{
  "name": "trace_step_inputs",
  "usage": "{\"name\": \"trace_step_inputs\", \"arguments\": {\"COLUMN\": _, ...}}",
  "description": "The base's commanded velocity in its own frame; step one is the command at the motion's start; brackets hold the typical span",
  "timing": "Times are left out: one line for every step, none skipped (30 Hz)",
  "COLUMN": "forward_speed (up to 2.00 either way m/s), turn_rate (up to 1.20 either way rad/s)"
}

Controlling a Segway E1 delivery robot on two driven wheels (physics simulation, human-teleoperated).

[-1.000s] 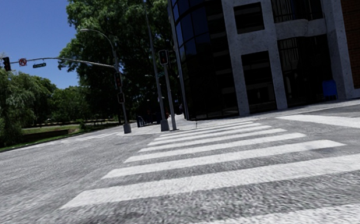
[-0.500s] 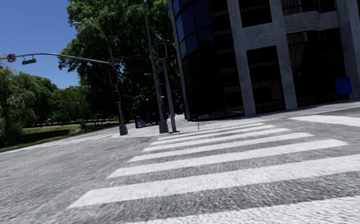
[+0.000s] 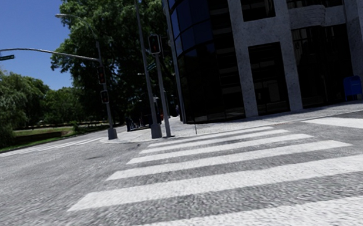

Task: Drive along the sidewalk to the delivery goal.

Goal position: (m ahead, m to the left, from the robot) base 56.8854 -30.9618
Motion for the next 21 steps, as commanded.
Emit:
{"name": "trace_step_inputs", "arguments": {"forward_speed": 2.00, "turn_rate": -0.45}}
{"name": "trace_step_inputs", "arguments": {"forward_speed": 2.00, "turn_rate": -0.37}}
{"name": "trace_step_inputs", "arguments": {"forward_speed": 2.00, "turn_rate": -0.26}}
{"name": "trace_step_inputs", "arguments": {"forward_speed": 2.00, "turn_rate": -0.26}}
{"name": "trace_step_inputs", "arguments": {"forward_speed": 2.00, "turn_rate": -0.10}}
{"name": "trace_step_inputs", "arguments": {"forward_speed": 2.00, "turn_rate": -0.05}}
{"name": "trace_step_inputs", "arguments": {"forward_speed": 2.00, "turn_rate": -0.02}}
{"name": "trace_step_inputs", "arguments": {"forward_speed": 2.00, "turn_rate": -0.02}}
{"name": "trace_step_inputs", "arguments": {"forward_speed": 2.00, "turn_rate": -0.01}}
{"name": "trace_step_inputs", "arguments": {"forward_speed": 2.00, "turn_rate": -0.01}}
{"name": "trace_step_inputs", "arguments": {"forward_speed": 2.00, "turn_rate": -0.01}}
{"name": "trace_step_inputs", "arguments": {"forward_speed": 2.00, "turn_rate": 0.00}}
{"name": "trace_step_inputs", "arguments": {"forward_speed": 2.00, "turn_rate": 0.00}}
{"name": "trace_step_inputs", "arguments": {"forward_speed": 2.00, "turn_rate": 0.00}}
{"name": "trace_step_inputs", "arguments": {"forward_speed": 2.00, "turn_rate": 0.00}}
{"name": "trace_step_inputs", "arguments": {"forward_speed": 2.00, "turn_rate": 0.00}}
{"name": "trace_step_inputs", "arguments": {"forward_speed": 2.00, "turn_rate": 0.00}}
{"name": "trace_step_inputs", "arguments": {"forward_speed": 2.00, "turn_rate": 0.00}}
{"name": "trace_step_inputs", "arguments": {"forward_speed": 2.00, "turn_rate": 0.00}}
{"name": "trace_step_inputs", "arguments": {"forward_speed": 2.00, "turn_rate": 0.00}}
{"name": "trace_step_inputs", "arguments": {"forward_speed": 2.00, "turn_rate": 0.00}}
